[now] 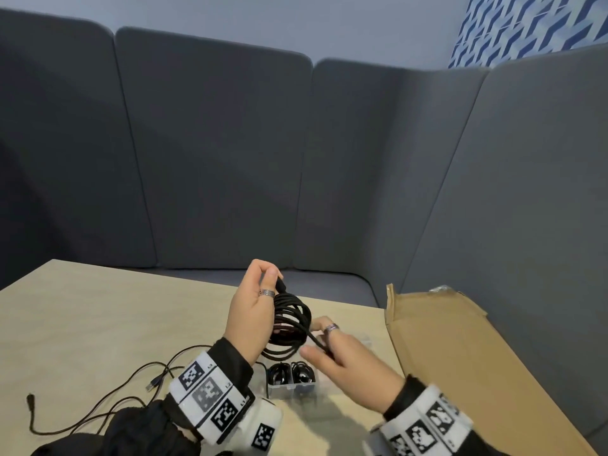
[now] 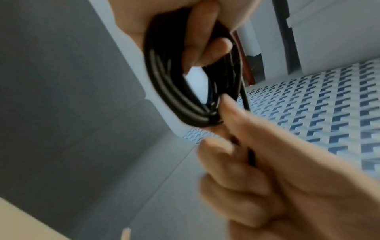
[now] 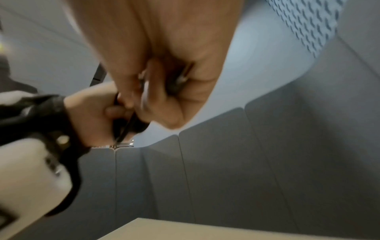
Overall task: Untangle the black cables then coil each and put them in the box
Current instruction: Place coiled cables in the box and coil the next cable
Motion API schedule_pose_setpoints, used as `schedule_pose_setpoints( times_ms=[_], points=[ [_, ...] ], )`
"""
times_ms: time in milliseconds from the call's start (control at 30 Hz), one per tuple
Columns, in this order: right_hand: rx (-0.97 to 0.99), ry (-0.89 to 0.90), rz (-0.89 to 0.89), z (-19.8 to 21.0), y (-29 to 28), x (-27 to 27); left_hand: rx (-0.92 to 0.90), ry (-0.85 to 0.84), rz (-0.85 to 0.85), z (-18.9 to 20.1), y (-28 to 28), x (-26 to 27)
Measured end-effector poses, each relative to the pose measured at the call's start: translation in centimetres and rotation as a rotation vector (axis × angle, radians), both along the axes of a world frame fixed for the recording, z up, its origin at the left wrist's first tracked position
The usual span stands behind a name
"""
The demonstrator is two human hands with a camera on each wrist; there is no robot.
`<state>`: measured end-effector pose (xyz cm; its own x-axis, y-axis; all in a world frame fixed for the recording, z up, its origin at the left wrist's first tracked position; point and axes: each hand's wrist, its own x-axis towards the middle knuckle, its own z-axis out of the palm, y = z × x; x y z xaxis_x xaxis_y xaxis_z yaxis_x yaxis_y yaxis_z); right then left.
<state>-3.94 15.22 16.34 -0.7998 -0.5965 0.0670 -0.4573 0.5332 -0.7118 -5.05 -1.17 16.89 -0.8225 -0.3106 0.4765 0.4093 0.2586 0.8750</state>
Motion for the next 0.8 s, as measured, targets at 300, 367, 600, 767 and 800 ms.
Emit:
schedule_pose_setpoints(
  times_ms=[300, 367, 600, 767, 800],
  points=[
    [0.276, 1.129, -0.419, 2.7, 3.3, -3.5, 0.065, -0.3, -0.224, 1.3, 0.6, 1.0],
    [0.001, 0.853, -0.426, 0.9, 2.5, -4.0, 0.267, -0.359, -0.318, 2.2, 1.6, 1.4],
    [-0.892, -0.544, -0.316, 0.5, -1.2, -1.2, 0.237, -0.243, -0.125, 1.1, 2.7, 0.5],
    [-0.861, -0.692, -0.242, 0.4, -1.2, -1.0, 0.235, -0.249, -0.076, 0.5, 2.4, -0.1],
    [-0.846, -0.705, -0.201, 0.6, -1.1, -0.9, 0.233, -0.255, -0.07, 0.4, 2.4, -0.2]
  ],
)
